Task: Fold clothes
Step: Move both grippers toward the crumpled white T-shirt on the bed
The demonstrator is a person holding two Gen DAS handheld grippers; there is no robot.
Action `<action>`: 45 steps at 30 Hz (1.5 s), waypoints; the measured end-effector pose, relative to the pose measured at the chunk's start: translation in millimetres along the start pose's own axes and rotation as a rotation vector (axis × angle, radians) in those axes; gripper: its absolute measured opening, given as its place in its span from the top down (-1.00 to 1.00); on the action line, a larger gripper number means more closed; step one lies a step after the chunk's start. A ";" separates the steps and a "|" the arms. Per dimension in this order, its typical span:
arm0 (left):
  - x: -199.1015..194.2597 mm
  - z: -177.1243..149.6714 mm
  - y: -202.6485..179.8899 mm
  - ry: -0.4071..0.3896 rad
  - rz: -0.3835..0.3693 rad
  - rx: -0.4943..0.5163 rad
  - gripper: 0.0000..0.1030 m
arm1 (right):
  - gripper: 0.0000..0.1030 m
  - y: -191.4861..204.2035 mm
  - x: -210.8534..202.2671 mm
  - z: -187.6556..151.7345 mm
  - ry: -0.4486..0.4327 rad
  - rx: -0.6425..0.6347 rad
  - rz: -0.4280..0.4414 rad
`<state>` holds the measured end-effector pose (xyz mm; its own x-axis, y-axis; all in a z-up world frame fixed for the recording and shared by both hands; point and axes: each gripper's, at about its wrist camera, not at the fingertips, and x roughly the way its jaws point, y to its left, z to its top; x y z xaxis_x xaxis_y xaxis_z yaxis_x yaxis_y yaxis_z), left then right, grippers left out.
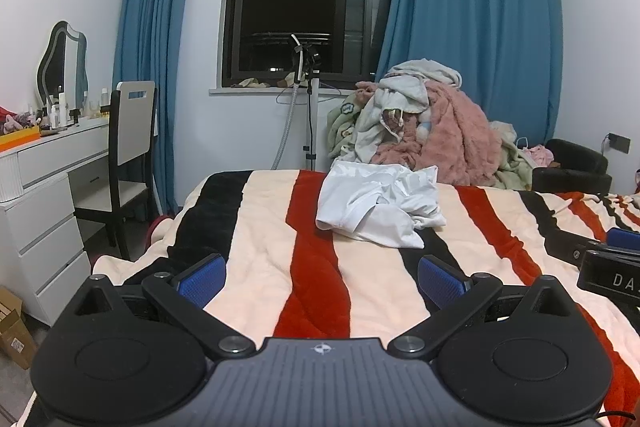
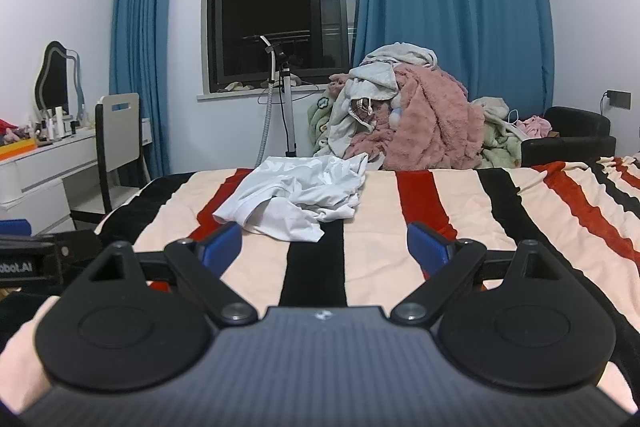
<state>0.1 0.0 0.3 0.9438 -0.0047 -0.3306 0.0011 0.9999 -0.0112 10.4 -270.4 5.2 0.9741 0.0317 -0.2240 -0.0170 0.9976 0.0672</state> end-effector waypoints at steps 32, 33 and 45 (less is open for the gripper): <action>9.3 -19.0 -14.1 0.020 -0.020 0.008 -0.99 | -0.76 -10.4 -0.1 4.7 -0.023 0.064 -0.045; 10.3 -17.9 -14.6 0.023 -0.019 0.008 -0.99 | -0.76 -11.1 1.9 6.4 -0.021 0.069 -0.045; 90.1 38.6 -21.0 0.122 0.018 0.140 -0.99 | -0.76 -14.7 66.7 117.0 -0.120 -0.077 0.015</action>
<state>97.9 -21.0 7.2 0.8970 0.0201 -0.4416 0.0389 0.9915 0.1242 102.1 -290.2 102.9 0.9935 0.0435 -0.1053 -0.0443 0.9990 -0.0057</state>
